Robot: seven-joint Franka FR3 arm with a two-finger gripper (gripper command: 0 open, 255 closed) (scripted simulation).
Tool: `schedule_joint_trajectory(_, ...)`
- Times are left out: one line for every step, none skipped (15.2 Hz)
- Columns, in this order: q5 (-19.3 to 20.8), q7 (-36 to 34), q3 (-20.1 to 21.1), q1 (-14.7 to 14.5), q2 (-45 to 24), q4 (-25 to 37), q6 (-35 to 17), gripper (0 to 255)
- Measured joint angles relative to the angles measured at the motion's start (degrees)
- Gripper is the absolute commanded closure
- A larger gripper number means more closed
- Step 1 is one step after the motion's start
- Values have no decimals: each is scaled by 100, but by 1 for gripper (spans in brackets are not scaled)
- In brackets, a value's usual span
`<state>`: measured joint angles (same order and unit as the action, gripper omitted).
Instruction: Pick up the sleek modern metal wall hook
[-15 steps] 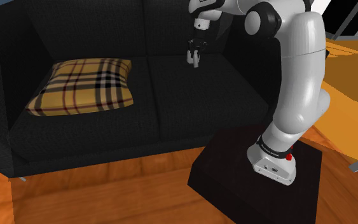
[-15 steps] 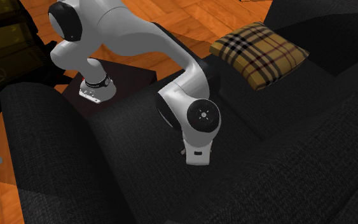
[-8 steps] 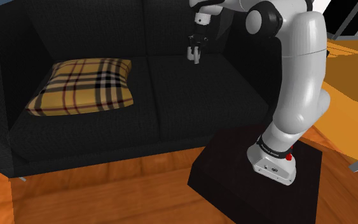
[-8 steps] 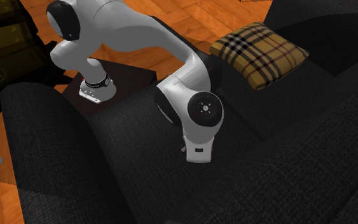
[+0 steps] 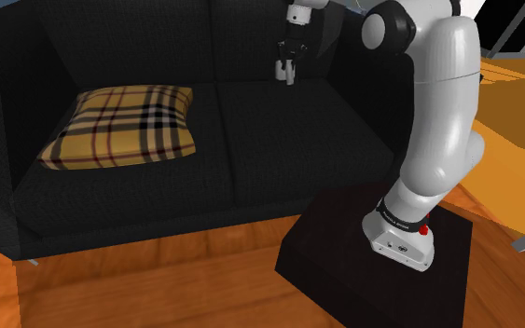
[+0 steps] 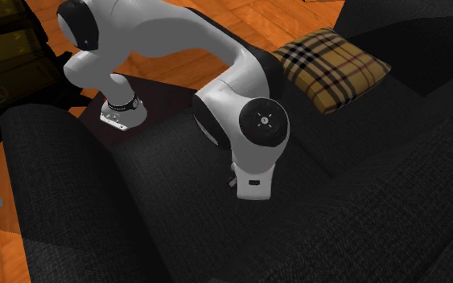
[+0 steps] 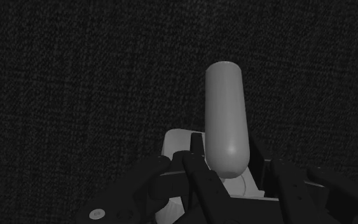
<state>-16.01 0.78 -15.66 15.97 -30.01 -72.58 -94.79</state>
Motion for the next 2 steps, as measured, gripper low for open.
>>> schedule_joint_trajectory(3,-11,-2,9,4,74,76,255)
schedule_joint_trajectory(5,-22,-3,14,5,134,135,255)
